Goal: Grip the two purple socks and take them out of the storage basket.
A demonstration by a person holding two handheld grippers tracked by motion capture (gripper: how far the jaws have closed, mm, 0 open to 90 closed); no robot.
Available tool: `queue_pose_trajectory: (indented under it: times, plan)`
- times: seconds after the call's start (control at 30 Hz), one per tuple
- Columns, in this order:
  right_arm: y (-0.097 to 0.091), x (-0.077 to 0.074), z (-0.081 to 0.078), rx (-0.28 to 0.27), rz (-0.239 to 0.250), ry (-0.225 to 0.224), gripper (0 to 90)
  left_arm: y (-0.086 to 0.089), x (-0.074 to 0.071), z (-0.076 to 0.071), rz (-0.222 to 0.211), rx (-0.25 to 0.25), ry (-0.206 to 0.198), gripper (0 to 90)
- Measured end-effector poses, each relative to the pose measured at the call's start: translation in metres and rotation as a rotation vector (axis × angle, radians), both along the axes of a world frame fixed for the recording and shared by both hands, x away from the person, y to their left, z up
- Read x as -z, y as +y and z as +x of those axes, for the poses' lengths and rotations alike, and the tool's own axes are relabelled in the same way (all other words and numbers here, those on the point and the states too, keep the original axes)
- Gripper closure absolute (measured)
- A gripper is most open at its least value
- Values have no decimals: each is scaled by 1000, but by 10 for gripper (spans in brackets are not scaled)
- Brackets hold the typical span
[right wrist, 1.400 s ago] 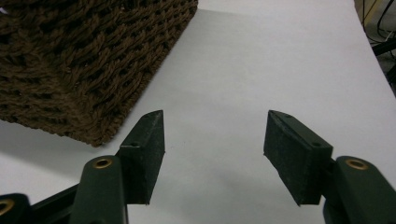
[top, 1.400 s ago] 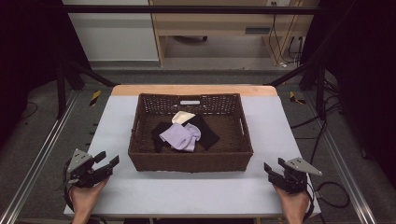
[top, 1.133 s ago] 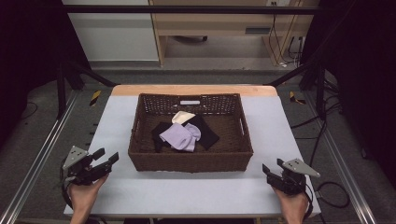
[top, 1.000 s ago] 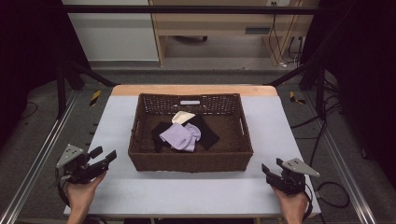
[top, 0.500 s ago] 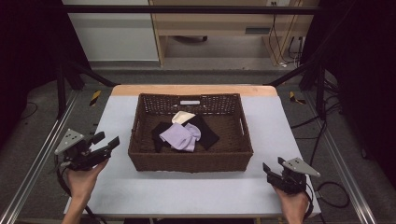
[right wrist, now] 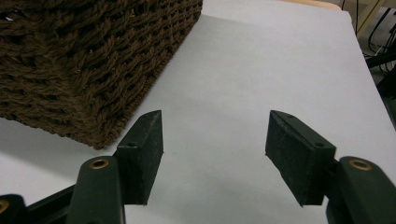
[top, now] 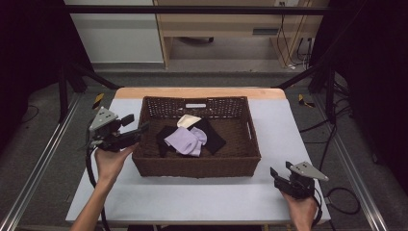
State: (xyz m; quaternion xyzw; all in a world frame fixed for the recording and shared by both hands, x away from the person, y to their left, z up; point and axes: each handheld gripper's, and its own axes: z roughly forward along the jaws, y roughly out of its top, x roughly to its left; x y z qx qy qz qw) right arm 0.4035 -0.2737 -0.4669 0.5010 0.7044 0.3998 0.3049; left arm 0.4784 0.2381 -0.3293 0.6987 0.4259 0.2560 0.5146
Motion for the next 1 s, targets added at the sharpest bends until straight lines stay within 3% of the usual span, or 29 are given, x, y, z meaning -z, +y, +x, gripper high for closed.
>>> queue_pose_trajectory:
  times: [0.3,0.33,0.53,0.67,0.8,0.83,1.0]
  plan:
    - [-3,-1,1,3,9,-7,380,-31,0,32,42,20,10,370]
    - [-3,-1,2,6,17,-2,380,-38,2,43,56,21,12,375]
    - [-3,-1,2,7,13,-3,381,-52,13,66,107,11,21,396]
    - [-3,-1,2,6,12,-5,382,-60,30,79,155,16,86,427]
    - [-2,0,4,4,2,-1,384,-67,43,88,246,32,149,435]
    - [-2,0,4,4,2,-1,384,-67,43,88,246,32,149,440]
    - [0,1,5,-1,-3,3,385,-71,54,95,260,78,243,459]
